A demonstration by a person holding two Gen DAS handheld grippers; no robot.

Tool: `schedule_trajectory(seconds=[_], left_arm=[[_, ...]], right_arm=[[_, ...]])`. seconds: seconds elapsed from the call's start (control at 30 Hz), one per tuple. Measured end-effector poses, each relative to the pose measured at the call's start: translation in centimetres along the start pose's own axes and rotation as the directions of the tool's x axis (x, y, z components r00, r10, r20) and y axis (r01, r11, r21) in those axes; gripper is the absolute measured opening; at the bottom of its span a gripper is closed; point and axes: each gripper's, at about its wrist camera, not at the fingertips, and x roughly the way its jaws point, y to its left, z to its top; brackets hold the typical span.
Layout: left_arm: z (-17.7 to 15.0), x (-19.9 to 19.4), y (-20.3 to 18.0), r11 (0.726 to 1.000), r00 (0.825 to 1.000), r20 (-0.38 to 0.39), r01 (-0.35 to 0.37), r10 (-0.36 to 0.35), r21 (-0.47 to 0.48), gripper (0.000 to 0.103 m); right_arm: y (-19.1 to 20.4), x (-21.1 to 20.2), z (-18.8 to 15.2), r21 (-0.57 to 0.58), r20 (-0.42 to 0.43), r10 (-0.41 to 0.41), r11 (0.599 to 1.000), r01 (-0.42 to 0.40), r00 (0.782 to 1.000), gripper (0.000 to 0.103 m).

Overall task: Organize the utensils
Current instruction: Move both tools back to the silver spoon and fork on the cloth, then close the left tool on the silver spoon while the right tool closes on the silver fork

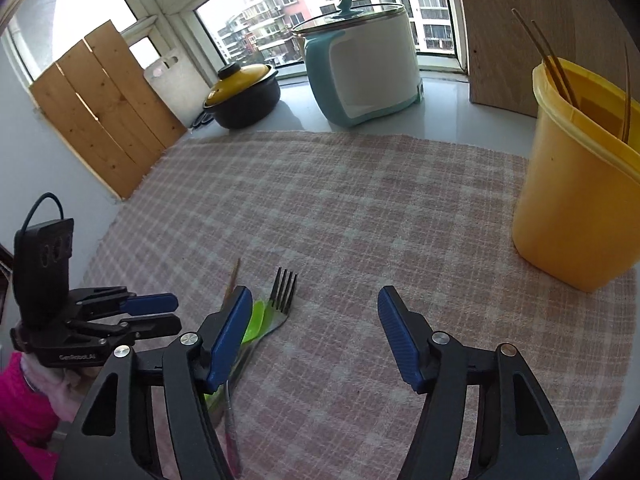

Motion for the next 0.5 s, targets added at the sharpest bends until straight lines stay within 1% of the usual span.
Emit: schedule_trajectory(seconds=[0.07, 0.2, 0.27, 0.5], left_arm=[[-0.1, 0.3, 0.1, 1.0, 1.0, -0.009, 0.004, -0.005, -0.002, 0.035], [-0.3, 1.1, 0.0, 1.0, 1.0, -0.027, 0.005, -0.005, 0.004, 0.035], [-0.5, 1.4, -0.1, 1.0, 0.999, -0.034, 0.009, -0.009, 0.004, 0.035], [-0.4, 2.3, -0.6, 1.0, 0.999, -0.049, 0.018, -0.017, 0.016, 0.035]], right_arm=[[-0.1, 1.1, -0.1, 0.014, -0.027, 0.021, 1.0, -0.021, 0.999, 0.052], [-0.3, 2.7, -0.2, 0.038, -0.065, 0.046, 0.998, -0.044, 0.997, 0.047], [-0.3, 3.3, -0.2, 0.043, -0.078, 0.062, 0.997, -0.059, 0.995, 0.042], [0.0, 4.9, 0.0, 0.035, -0.101, 0.081, 0.996, -0.078, 0.992, 0.041]])
